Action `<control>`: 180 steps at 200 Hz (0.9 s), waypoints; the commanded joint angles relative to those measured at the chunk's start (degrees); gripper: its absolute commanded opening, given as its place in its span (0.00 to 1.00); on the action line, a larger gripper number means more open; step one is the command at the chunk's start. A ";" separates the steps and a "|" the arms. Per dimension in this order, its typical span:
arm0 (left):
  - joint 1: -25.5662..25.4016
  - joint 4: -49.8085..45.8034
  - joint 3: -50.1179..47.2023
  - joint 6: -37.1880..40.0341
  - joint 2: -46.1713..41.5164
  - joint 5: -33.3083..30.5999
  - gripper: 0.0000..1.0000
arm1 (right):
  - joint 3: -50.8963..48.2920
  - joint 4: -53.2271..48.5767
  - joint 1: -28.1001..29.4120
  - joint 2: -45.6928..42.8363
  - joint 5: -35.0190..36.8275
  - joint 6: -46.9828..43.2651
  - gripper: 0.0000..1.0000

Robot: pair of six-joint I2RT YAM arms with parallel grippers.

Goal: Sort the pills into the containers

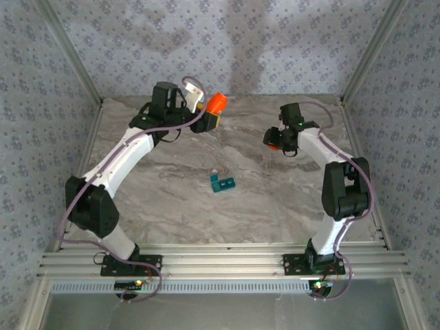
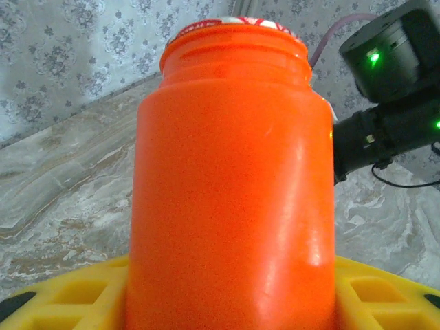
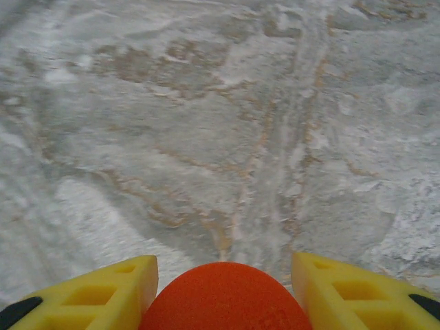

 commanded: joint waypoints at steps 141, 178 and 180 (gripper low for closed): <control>0.65 3.82 -8.64 -3.59 -11.20 -7.10 0.00 | -7.34 -1.70 1.29 6.93 15.63 4.62 0.30; 0.60 3.37 -9.02 -3.51 -11.83 -7.60 0.00 | -9.81 -1.74 1.30 6.88 13.98 4.79 0.47; 0.60 3.32 -9.02 -3.51 -11.86 -7.66 0.00 | -9.81 -1.76 1.30 6.82 13.79 4.72 0.48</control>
